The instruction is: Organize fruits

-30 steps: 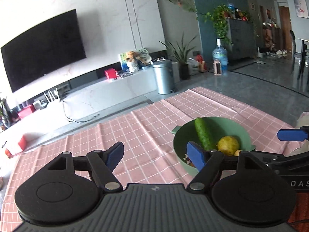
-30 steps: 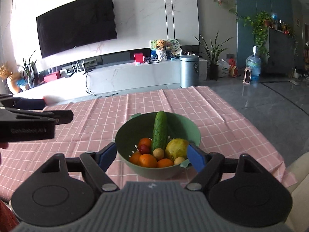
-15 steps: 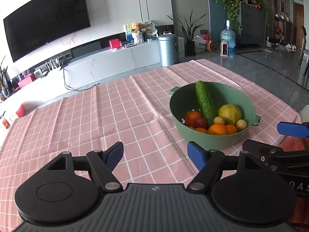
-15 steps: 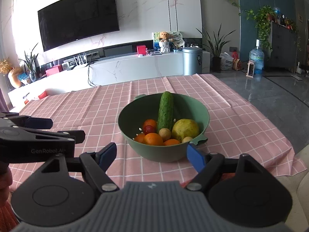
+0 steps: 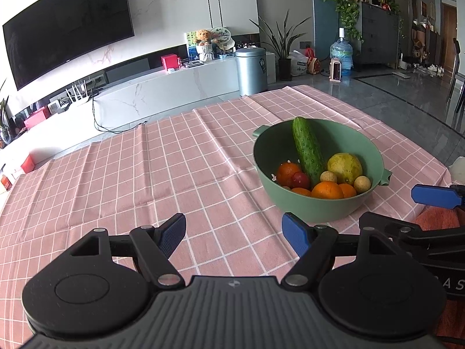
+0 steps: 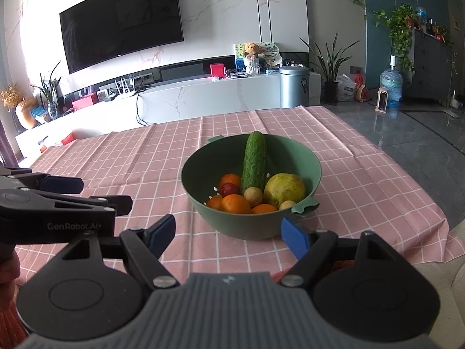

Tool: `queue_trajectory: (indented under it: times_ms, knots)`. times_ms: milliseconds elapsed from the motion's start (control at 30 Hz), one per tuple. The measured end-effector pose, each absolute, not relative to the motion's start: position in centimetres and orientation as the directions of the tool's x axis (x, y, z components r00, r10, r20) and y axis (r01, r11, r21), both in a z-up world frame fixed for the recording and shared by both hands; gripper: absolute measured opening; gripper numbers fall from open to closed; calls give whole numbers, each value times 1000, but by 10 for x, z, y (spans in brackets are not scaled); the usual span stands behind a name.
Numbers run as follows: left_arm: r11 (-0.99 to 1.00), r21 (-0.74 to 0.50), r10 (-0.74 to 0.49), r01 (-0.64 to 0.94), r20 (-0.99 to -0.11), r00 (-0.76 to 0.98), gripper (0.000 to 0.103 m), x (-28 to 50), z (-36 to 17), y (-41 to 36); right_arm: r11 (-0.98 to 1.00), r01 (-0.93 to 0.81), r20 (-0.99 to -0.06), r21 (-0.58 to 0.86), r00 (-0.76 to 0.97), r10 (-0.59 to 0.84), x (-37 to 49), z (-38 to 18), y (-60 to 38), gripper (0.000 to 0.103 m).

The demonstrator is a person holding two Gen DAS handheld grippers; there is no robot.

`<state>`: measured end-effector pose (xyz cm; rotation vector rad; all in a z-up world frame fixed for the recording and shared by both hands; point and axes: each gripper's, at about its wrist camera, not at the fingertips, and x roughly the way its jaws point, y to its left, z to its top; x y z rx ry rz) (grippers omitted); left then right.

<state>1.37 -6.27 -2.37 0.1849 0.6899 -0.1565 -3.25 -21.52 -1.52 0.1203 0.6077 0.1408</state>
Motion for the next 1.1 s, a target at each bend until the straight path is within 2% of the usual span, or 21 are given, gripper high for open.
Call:
queue_trajectory:
  times_ms: [1100]
  knots:
    - [974, 107, -85, 201, -649, 756, 88, 12, -23, -62, 981, -112, -565, 158, 805, 183, -31, -19, -215, 77]
